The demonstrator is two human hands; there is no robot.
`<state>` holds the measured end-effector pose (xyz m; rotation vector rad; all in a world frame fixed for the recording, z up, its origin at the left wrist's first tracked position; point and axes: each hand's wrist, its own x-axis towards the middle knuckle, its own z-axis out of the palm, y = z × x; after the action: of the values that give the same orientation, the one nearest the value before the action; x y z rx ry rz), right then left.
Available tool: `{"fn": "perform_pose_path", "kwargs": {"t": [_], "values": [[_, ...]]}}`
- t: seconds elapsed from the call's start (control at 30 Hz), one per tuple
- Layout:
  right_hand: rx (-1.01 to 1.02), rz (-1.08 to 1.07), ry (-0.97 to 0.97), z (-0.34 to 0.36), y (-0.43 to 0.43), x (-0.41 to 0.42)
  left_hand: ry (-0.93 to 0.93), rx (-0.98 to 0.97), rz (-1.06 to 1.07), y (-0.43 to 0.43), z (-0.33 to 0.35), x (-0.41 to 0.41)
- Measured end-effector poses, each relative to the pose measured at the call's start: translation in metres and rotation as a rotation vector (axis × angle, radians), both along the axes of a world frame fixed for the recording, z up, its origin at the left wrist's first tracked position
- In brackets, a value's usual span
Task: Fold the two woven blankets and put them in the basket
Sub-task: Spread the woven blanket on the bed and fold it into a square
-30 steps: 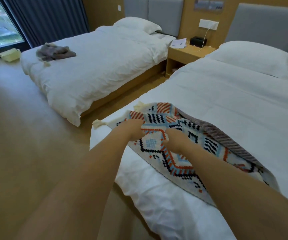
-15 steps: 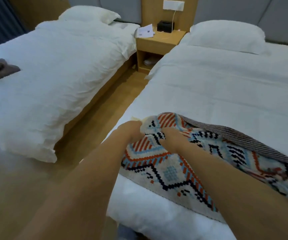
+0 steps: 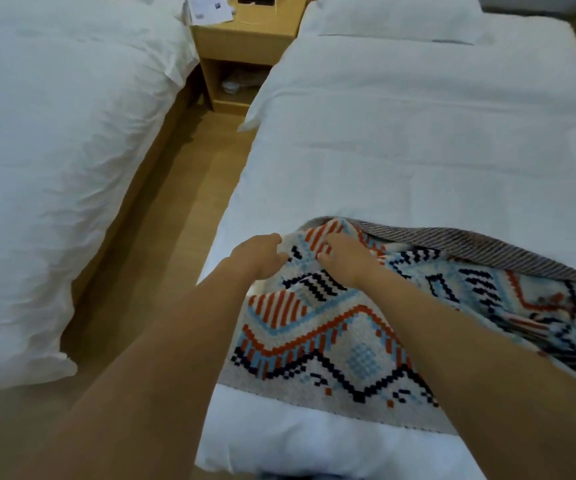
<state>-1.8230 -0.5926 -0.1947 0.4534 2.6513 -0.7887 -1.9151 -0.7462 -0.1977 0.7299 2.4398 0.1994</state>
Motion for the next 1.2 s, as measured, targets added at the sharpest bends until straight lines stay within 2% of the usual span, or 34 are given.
{"fn": "perform_pose_path", "kwargs": {"t": [0.33, 0.5, 0.57, 0.8, 0.97, 1.03, 1.1, 1.2], "values": [[0.123, 0.126, 0.079, -0.055, 0.041, -0.08, -0.023, -0.042, 0.102, 0.011, -0.071, -0.065], [0.214, 0.201, 0.066, -0.101, 0.051, -0.133, -0.023, -0.304, -0.001, 0.008, -0.135, -0.095], [0.241, 0.217, 0.033, -0.121, 0.056, -0.15, -0.075, -0.326, -0.027, 0.008, -0.159, -0.1], [0.343, 0.324, -0.122, -0.172, 0.051, -0.188, -0.071, -0.188, 0.012, 0.012, -0.21, -0.115], [0.46, 0.399, -0.205, -0.191, 0.05, -0.19, -0.125, -0.063, -0.02, 0.007, -0.22, -0.134], [0.519, 0.435, -0.258, -0.196, 0.052, -0.189, -0.112, 0.005, 0.045, 0.006, -0.216, -0.141], [0.559, 0.435, -0.228, -0.197, 0.055, -0.191, -0.076, 0.098, 0.164, 0.008, -0.209, -0.151], [0.522, 0.242, -0.066, -0.19, 0.069, -0.209, 0.0, 0.19, 0.324, 0.019, -0.191, -0.178]]}}
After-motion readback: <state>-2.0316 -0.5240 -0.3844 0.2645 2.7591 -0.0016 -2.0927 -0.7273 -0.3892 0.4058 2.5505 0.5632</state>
